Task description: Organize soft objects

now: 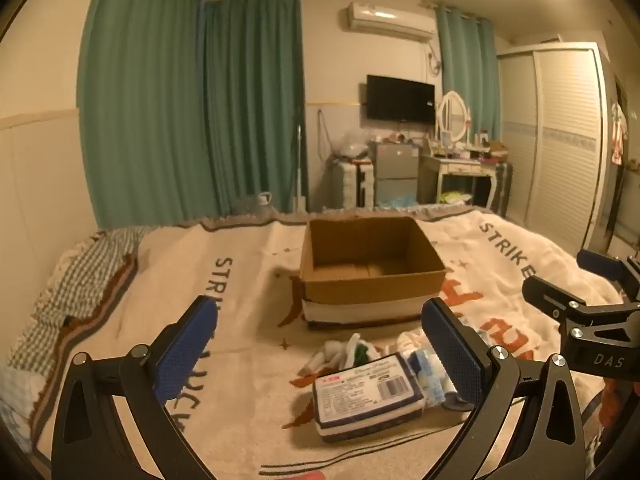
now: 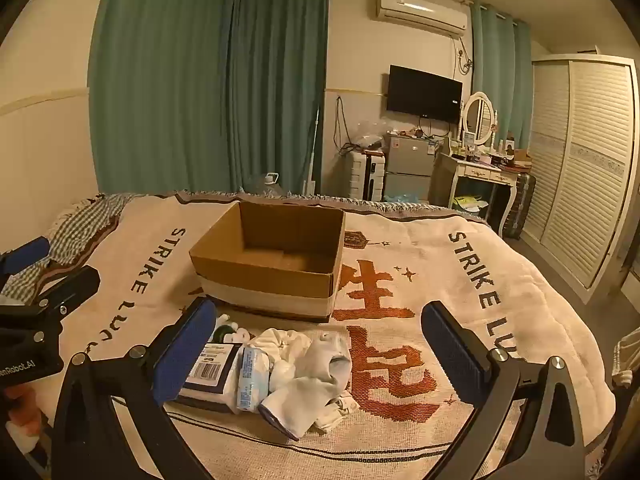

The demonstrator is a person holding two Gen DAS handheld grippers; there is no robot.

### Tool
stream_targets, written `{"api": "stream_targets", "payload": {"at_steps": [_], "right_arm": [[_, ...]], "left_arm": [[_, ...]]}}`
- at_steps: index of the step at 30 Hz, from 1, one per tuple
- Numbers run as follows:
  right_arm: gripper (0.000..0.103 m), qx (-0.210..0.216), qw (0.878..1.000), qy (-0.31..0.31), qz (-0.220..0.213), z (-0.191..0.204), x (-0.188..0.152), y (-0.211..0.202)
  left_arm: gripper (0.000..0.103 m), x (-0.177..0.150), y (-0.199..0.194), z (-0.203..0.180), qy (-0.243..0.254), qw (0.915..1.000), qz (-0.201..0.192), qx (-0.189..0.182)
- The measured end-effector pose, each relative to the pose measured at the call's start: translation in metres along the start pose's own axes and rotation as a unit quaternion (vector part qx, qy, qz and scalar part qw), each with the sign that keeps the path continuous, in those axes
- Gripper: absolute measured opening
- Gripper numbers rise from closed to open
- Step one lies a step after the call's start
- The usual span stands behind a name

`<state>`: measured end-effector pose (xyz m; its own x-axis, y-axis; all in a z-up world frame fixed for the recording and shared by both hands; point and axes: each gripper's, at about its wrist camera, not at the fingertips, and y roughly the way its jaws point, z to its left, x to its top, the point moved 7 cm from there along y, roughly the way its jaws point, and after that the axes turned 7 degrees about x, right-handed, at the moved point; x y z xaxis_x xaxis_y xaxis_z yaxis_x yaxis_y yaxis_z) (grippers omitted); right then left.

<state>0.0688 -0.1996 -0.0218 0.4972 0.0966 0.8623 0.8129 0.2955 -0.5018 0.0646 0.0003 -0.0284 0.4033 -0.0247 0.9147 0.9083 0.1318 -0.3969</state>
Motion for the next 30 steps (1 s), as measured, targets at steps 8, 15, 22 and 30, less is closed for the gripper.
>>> {"api": "stream_targets", "payload": {"at_steps": [8, 15, 22, 30], "right_arm": [[0.103, -0.003, 1.000, -0.002, -0.001, -0.001, 0.000, 0.000], [0.103, -0.003, 1.000, -0.001, 0.002, 0.000, -0.001, 0.002], [0.103, -0.001, 1.000, 0.000, 0.003, -0.002, -0.006, 0.004], [0.103, -0.004, 1.000, 0.000, 0.006, -0.001, -0.007, 0.003]], "left_arm": [[0.103, 0.000, 0.002, 0.000, -0.005, 1.0000, -0.003, -0.001], [0.103, 0.000, 0.004, 0.004, -0.010, 0.9999, 0.001, 0.003], [0.103, 0.000, -0.003, 0.008, -0.013, 0.9999, -0.007, 0.004], [0.103, 0.002, -0.004, 0.009, -0.011, 0.9999, -0.011, 0.005]]}}
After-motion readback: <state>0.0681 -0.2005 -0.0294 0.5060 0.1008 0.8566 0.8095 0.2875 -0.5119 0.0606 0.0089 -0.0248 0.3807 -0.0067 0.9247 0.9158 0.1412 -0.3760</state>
